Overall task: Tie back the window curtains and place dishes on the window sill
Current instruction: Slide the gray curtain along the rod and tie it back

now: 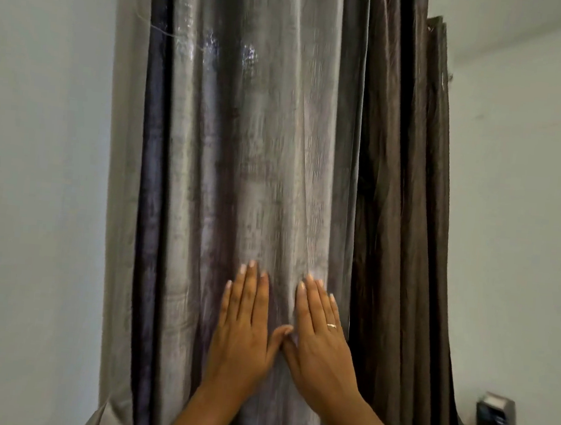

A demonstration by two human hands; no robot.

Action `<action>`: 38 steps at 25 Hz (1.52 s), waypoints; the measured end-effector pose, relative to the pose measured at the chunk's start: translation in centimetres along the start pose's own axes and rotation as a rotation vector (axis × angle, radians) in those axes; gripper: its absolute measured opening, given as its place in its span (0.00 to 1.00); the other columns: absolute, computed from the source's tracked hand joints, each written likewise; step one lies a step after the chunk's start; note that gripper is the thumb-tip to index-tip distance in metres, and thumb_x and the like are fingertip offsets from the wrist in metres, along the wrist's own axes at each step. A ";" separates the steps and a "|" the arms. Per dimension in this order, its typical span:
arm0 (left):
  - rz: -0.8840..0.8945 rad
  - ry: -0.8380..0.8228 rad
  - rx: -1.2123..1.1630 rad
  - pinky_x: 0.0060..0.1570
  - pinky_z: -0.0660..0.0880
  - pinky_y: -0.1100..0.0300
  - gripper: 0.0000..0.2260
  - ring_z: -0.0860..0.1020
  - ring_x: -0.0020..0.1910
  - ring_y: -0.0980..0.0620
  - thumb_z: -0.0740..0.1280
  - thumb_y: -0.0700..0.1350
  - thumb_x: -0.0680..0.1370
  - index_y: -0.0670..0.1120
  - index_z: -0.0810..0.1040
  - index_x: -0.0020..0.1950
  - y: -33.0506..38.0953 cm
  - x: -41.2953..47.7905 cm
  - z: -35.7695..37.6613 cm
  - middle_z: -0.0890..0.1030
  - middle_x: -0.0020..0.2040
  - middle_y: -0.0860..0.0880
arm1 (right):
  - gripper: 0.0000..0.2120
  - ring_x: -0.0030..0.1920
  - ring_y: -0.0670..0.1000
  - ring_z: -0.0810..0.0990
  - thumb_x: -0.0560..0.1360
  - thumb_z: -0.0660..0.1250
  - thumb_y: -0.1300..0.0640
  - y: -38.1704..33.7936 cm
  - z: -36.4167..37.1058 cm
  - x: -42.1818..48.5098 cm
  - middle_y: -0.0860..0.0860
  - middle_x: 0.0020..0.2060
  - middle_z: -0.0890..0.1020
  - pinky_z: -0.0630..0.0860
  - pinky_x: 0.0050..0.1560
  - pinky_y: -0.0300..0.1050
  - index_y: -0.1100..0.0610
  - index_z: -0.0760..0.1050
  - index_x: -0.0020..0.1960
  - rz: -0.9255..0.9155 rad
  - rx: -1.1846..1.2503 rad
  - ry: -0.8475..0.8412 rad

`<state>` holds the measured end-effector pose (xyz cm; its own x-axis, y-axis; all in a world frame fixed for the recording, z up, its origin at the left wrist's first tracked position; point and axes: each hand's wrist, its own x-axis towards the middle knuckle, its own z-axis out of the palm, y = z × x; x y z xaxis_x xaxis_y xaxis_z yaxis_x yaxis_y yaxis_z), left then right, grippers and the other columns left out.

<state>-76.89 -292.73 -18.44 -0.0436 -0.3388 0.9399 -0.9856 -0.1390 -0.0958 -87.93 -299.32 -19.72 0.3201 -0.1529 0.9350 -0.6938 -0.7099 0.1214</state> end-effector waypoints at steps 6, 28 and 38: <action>0.052 0.261 -0.040 0.73 0.45 0.52 0.31 0.48 0.74 0.45 0.47 0.58 0.78 0.37 0.52 0.73 -0.8 13.4 -0.5 0.51 0.75 0.40 | 0.35 0.75 0.51 0.40 0.77 0.57 0.42 4.1 0.1 11.6 0.53 0.75 0.47 0.42 0.75 0.44 0.58 0.48 0.75 -0.281 0.307 -0.052; 0.374 0.221 0.634 0.69 0.34 0.56 0.36 0.44 0.76 0.44 0.42 0.59 0.74 0.38 0.44 0.75 -3.7 34.4 7.5 0.46 0.76 0.39 | 0.17 0.62 0.62 0.72 0.77 0.58 0.61 18.4 6.1 38.8 0.62 0.62 0.73 0.71 0.59 0.50 0.65 0.67 0.64 0.564 1.075 0.143; 0.334 0.233 0.717 0.70 0.53 0.48 0.40 0.58 0.72 0.41 0.34 0.64 0.76 0.34 0.60 0.71 -2.6 36.8 12.9 0.62 0.72 0.36 | 0.37 0.39 0.63 0.78 0.73 0.54 0.65 32.4 11.6 39.1 0.62 0.39 0.77 0.65 0.35 0.48 0.44 0.44 0.75 0.031 0.062 0.368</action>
<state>-73.80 -316.87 12.14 -0.4264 -0.2768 0.8612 -0.5745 -0.6524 -0.4942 -90.43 -336.32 16.90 0.0381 0.0748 0.9965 -0.6555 -0.7508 0.0814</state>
